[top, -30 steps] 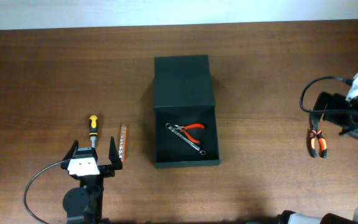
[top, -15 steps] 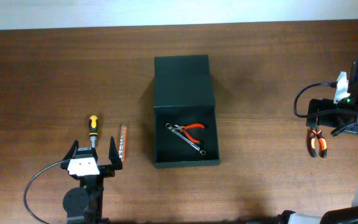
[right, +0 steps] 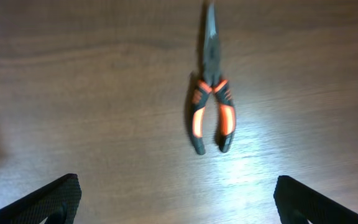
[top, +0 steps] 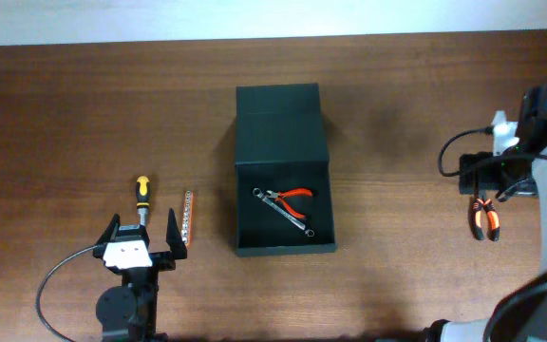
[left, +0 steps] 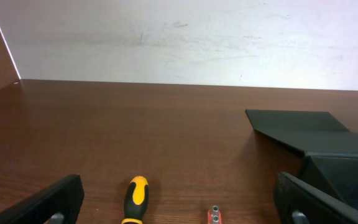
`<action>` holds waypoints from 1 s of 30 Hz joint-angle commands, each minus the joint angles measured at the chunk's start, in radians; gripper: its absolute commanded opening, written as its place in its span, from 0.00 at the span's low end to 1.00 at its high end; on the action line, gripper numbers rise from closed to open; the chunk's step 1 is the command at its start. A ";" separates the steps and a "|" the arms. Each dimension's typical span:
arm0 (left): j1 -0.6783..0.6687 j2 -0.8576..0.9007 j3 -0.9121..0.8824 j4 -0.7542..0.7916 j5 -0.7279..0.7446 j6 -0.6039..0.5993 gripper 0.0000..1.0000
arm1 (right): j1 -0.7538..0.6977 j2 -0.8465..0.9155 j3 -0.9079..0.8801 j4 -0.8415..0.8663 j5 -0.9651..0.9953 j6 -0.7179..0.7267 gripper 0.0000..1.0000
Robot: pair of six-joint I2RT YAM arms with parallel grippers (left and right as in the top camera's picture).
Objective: Pack container
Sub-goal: 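Move the right gripper over the orange needle-nose pliers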
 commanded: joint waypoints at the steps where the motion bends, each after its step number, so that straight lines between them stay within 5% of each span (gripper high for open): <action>1: 0.007 -0.008 -0.007 0.003 0.010 0.012 0.99 | -0.003 0.051 -0.024 0.001 -0.008 -0.015 0.99; 30: 0.007 -0.008 -0.007 0.003 0.010 0.012 0.99 | -0.049 0.170 -0.138 0.143 -0.119 0.042 0.99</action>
